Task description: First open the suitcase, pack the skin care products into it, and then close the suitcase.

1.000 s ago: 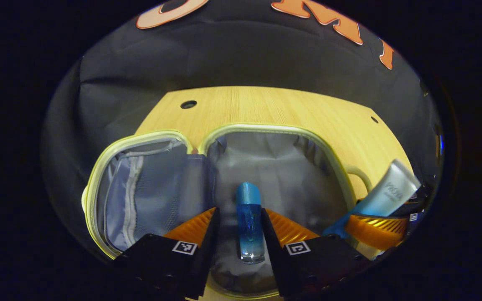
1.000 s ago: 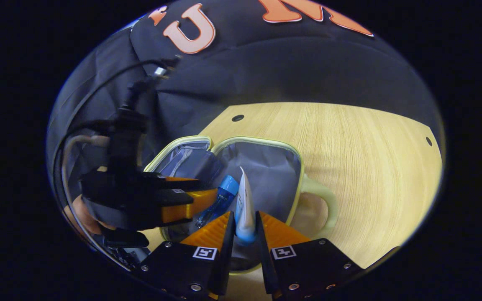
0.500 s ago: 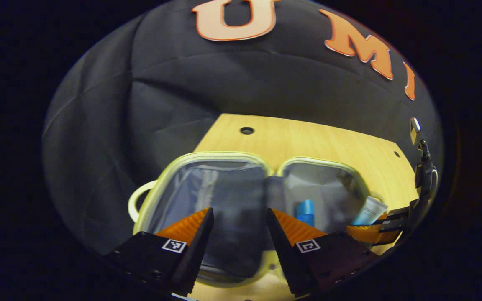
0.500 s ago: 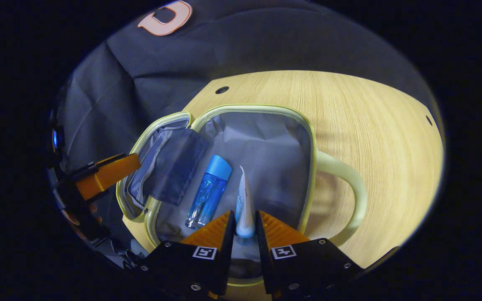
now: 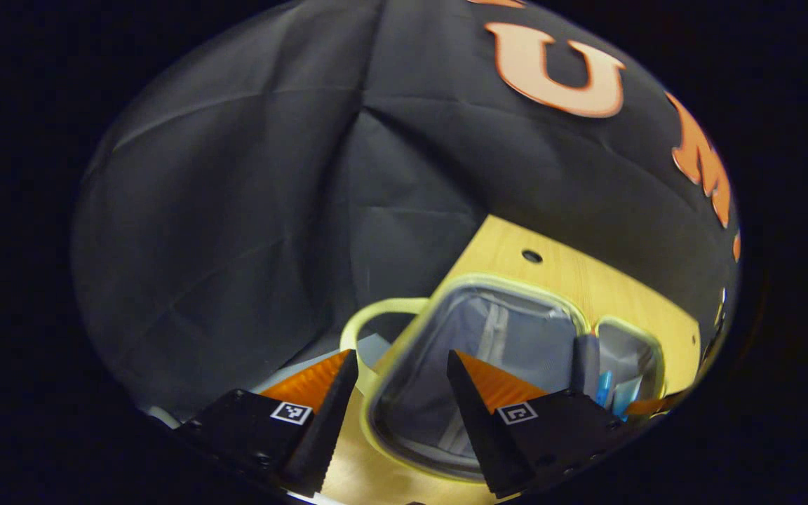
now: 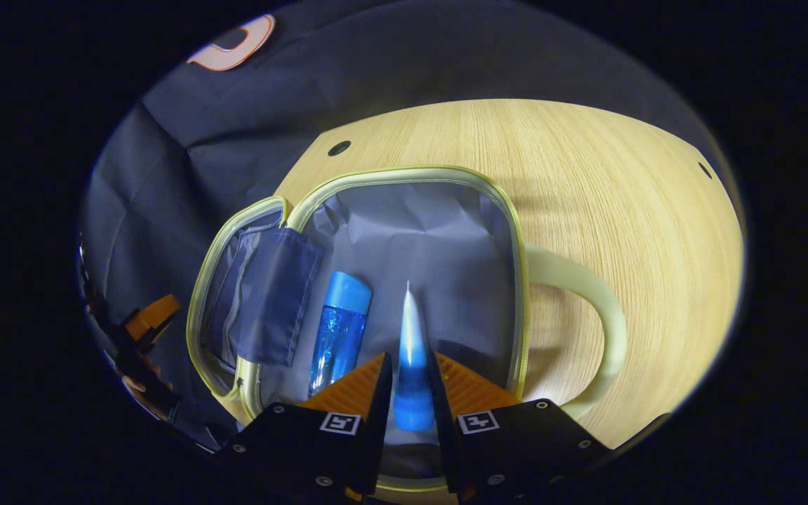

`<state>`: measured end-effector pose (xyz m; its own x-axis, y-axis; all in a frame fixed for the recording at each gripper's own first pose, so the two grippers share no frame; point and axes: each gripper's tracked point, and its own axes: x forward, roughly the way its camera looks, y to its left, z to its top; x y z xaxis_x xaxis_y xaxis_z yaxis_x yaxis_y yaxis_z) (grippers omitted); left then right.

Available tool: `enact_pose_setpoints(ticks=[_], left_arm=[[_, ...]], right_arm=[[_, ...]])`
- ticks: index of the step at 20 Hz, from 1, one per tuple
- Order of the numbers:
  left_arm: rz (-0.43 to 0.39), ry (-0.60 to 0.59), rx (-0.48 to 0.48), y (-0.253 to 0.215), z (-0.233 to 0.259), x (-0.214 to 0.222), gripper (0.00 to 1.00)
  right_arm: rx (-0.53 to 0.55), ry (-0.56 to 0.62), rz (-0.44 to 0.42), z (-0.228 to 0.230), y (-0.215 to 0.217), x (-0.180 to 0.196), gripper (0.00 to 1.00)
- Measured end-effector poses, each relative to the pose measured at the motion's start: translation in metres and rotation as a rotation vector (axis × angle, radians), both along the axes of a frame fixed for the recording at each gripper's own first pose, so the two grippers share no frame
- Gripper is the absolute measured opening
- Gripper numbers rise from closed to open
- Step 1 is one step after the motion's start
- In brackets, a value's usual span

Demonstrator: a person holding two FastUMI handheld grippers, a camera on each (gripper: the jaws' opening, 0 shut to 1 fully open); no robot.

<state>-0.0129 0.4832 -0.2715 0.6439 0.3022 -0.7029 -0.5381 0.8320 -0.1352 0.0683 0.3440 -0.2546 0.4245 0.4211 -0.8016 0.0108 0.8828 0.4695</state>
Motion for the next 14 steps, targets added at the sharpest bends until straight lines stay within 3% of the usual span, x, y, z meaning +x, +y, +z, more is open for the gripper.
enact_pose_setpoints(ticks=[4, 5, 10, 11, 12, 14], left_arm=[[0.12, -0.054, -0.096, 0.043, 0.003, -0.012, 0.91], [0.141, -0.069, -0.112, 0.048, -0.004, -0.012, 0.86], [0.234, -0.151, -0.319, 0.058, -0.017, -0.001, 0.86], [0.242, -0.149, -0.342, 0.06, -0.023, -0.001, 0.86], [0.246, -0.146, -0.365, 0.061, -0.028, 0.001, 0.86], [0.253, -0.136, -0.424, 0.059, -0.042, 0.007, 0.86]], right_arm=[[0.039, -0.023, -0.016, 0.01, 0.001, 0.001, 0.48], [0.037, -0.043, -0.012, 0.014, -0.001, 0.001, 0.55], [0.006, -0.144, -0.008, 0.037, -0.02, -0.002, 0.75], [-0.007, -0.172, -0.017, 0.043, -0.028, 0.001, 0.75], [-0.015, -0.205, -0.028, 0.05, -0.034, 0.003, 0.83], [-0.041, -0.257, -0.052, 0.062, -0.053, 0.006, 0.89]])
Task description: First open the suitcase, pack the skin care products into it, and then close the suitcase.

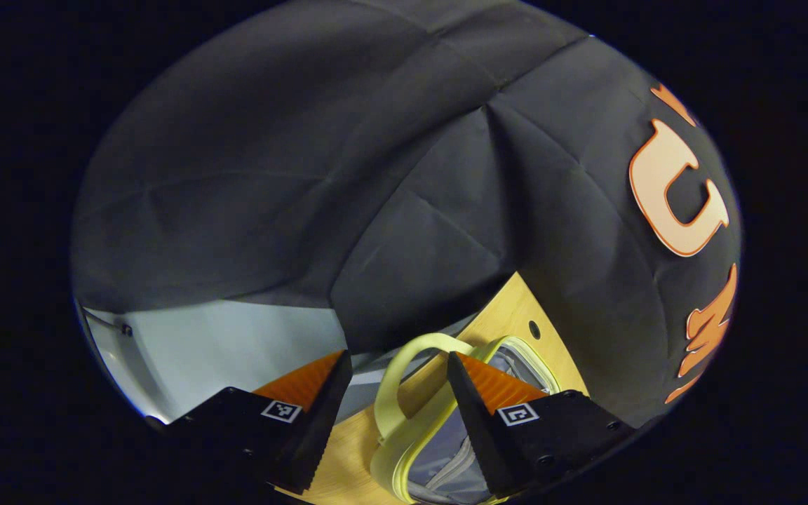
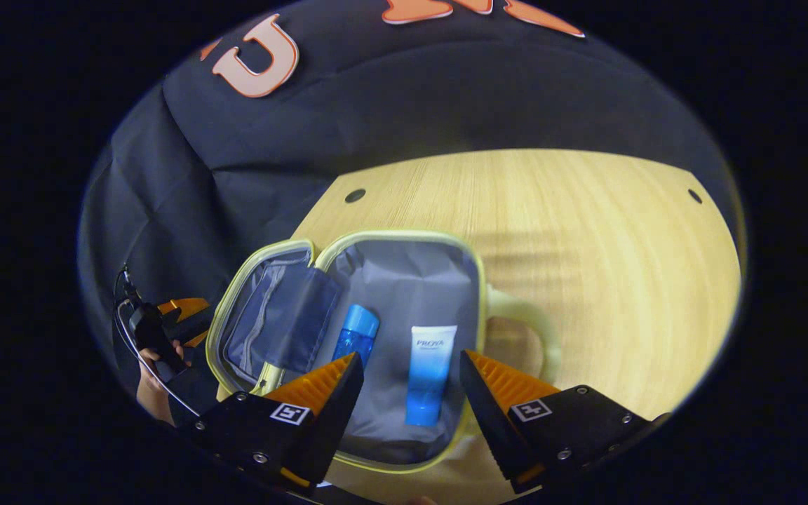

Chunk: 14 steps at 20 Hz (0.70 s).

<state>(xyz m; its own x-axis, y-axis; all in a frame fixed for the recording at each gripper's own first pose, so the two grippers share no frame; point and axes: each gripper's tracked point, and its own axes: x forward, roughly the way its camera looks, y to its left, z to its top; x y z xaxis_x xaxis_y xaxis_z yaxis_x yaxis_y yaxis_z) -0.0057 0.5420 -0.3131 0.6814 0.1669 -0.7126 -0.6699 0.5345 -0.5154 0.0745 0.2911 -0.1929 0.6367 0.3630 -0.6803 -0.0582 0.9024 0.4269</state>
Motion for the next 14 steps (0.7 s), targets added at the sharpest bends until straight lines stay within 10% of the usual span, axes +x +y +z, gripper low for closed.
enact_pose_setpoints(ticks=[6, 9, 14], left_arm=[[0.012, -0.009, -0.205, -0.018, -0.036, 0.019, 0.87], [0.034, -0.047, -0.226, -0.019, -0.041, 0.027, 0.33], [-0.017, -0.117, -0.143, -0.017, 0.007, 0.02, 0.18]], right_arm=[[-0.068, -0.129, -0.094, 0.034, -0.059, 0.005, 0.93], [-0.091, -0.141, -0.113, 0.04, -0.08, 0.0, 0.93], [-0.11, -0.175, -0.129, 0.049, -0.097, -0.006, 0.95]])
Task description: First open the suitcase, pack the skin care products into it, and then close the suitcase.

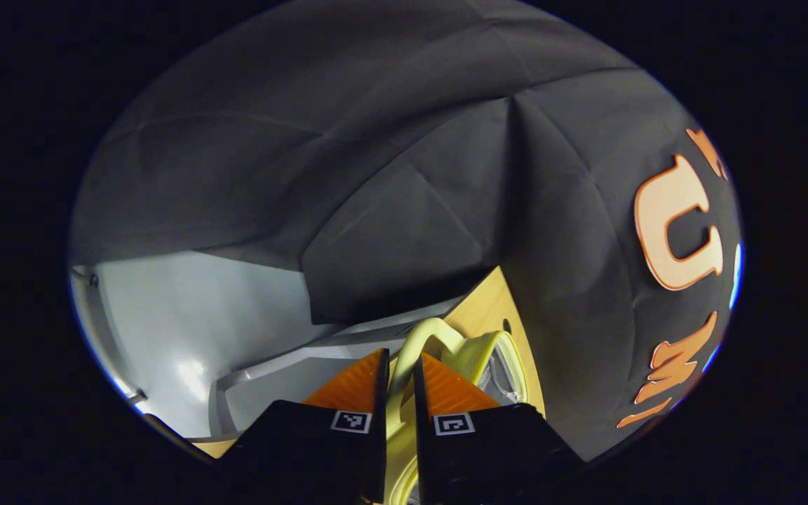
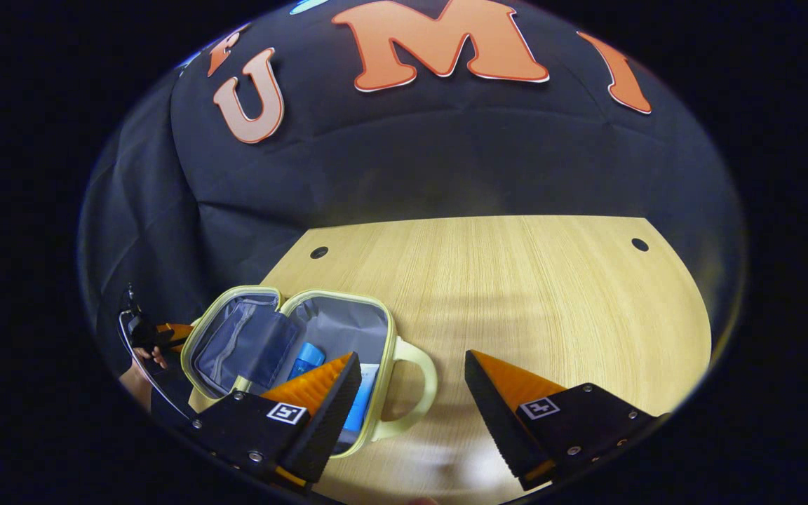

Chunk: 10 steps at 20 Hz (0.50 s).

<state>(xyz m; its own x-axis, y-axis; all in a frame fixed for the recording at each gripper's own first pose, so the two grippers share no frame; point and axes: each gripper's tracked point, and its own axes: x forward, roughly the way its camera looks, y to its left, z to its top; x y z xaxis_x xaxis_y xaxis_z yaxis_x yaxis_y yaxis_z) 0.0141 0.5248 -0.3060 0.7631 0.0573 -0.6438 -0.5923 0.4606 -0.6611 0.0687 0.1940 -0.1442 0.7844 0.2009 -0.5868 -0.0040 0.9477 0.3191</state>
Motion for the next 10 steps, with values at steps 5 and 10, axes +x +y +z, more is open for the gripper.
enact_pose_setpoints(ticks=[5, 10], left_arm=[[-0.027, -0.076, 0.099, -0.019, 0.062, 0.01, 0.04], [-0.084, -0.189, 0.162, -0.049, 0.139, 0.01, 0.04]], right_arm=[[-0.037, -0.069, 0.014, 0.018, -0.015, 0.001, 0.95], [-0.061, -0.115, 0.043, 0.032, -0.029, -0.003, 0.95]])
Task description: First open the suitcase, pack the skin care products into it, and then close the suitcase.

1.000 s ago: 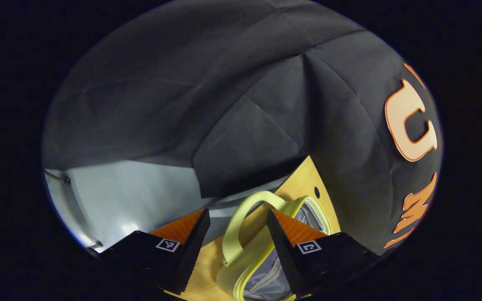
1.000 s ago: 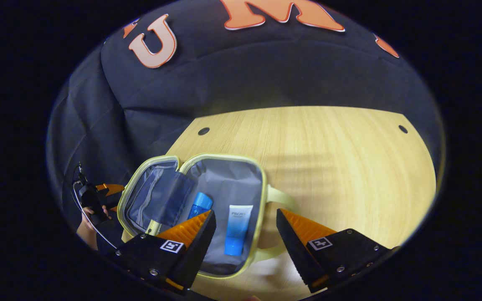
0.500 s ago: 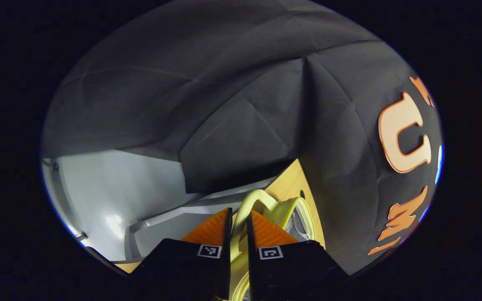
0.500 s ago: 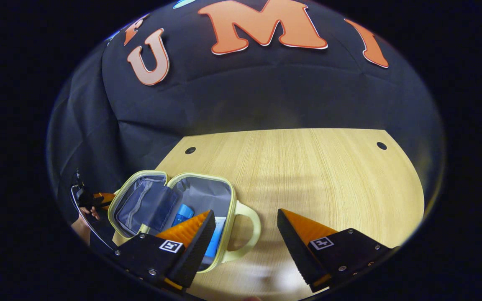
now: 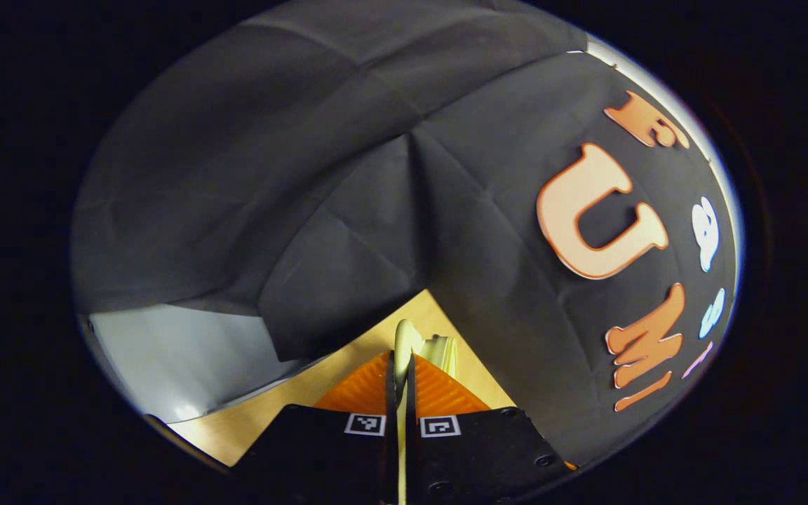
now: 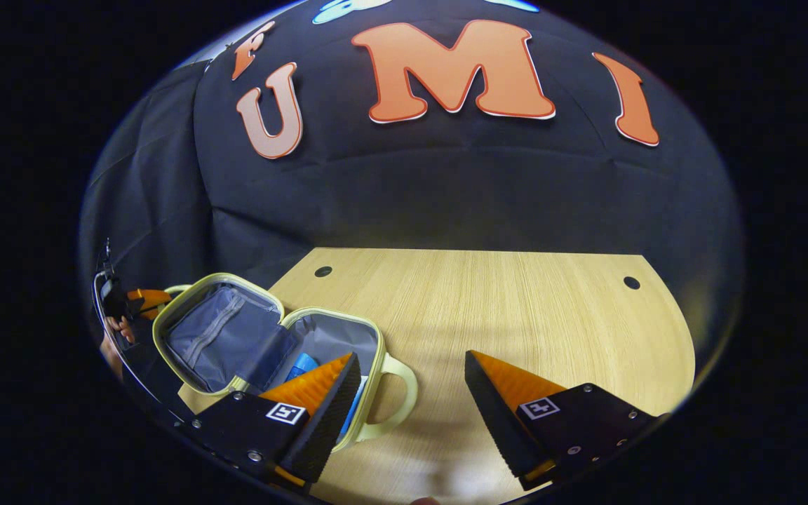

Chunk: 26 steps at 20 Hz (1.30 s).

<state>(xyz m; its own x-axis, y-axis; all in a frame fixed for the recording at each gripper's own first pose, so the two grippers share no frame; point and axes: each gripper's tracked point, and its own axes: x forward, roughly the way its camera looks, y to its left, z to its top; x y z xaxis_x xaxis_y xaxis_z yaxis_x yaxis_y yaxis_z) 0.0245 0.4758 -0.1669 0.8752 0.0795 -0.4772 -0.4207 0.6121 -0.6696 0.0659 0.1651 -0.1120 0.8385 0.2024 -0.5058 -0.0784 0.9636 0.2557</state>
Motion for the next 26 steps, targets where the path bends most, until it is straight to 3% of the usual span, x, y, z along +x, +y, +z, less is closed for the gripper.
enact_pose_setpoints(ticks=[7, 14, 21, 26], left_arm=[[-0.125, -0.094, 0.132, -0.08, 0.085, 0.011, 0.04], [-0.241, -0.126, 0.235, -0.189, 0.126, 0.02, 0.04], [-0.417, -0.099, 0.297, -0.315, 0.121, 0.035, 0.04], [-0.527, -0.06, 0.274, -0.387, 0.09, 0.041, 0.04]], right_arm=[[0.018, -0.068, 0.036, 0.022, -0.02, -0.001, 0.95], [0.029, -0.106, 0.089, 0.03, -0.042, 0.005, 0.95], [0.012, -0.157, 0.075, 0.026, -0.085, 0.011, 0.95], [-0.003, -0.182, 0.032, 0.021, -0.12, 0.004, 0.95]])
